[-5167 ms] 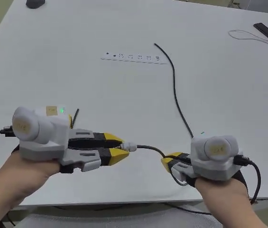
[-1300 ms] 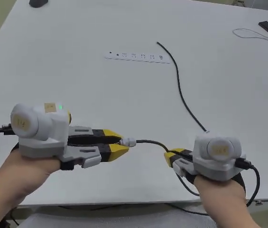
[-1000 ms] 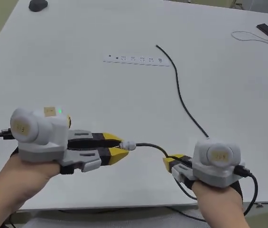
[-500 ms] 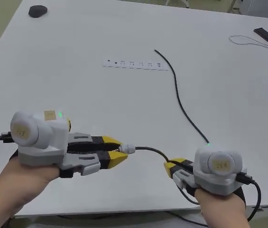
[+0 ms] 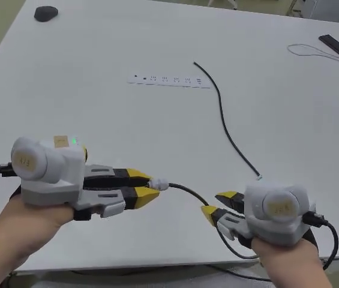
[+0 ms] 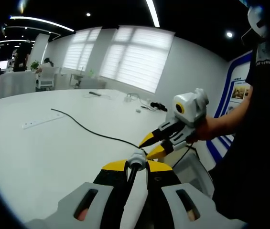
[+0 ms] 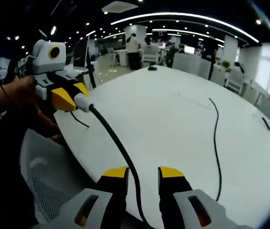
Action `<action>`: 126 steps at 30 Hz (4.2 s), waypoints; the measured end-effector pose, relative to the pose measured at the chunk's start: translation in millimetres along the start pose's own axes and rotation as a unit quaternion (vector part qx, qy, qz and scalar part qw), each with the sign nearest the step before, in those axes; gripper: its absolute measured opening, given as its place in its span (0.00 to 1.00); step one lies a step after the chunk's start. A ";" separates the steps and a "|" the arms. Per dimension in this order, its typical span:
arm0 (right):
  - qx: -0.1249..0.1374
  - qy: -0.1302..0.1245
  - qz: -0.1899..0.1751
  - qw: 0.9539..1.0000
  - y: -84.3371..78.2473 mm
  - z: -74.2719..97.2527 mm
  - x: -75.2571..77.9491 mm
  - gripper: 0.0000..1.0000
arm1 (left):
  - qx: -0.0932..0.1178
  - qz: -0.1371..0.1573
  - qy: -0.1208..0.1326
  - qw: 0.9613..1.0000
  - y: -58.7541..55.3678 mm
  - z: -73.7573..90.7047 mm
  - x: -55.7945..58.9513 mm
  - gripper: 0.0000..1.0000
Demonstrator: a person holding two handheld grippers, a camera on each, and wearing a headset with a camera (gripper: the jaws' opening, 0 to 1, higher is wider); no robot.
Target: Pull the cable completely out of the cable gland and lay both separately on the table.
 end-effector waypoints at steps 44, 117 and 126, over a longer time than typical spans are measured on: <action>0.019 0.074 0.195 0.978 53.6 -13.5 -45.3 0.00 | -0.011 -0.010 0.004 1.000 -3.8 -3.6 4.3 0.15; 0.036 0.032 0.000 0.999 19.2 2.1 7.3 0.18 | -0.006 -0.014 0.011 1.000 2.5 0.0 -2.3 0.15; 0.055 0.070 0.140 0.986 55.5 -0.1 -19.4 0.28 | -0.006 -0.018 0.015 1.000 2.5 0.6 -1.8 0.15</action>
Point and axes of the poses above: the centre of the closed fingertips' face, and the gripper's own axes: z roughly backward along the fingers, x roughly to its right, y roughly out of its top, the point moved 9 cm from there along z, roughly backward along the fingers, and after that the axes turned 1 degree about x, right-handed, at the moved point
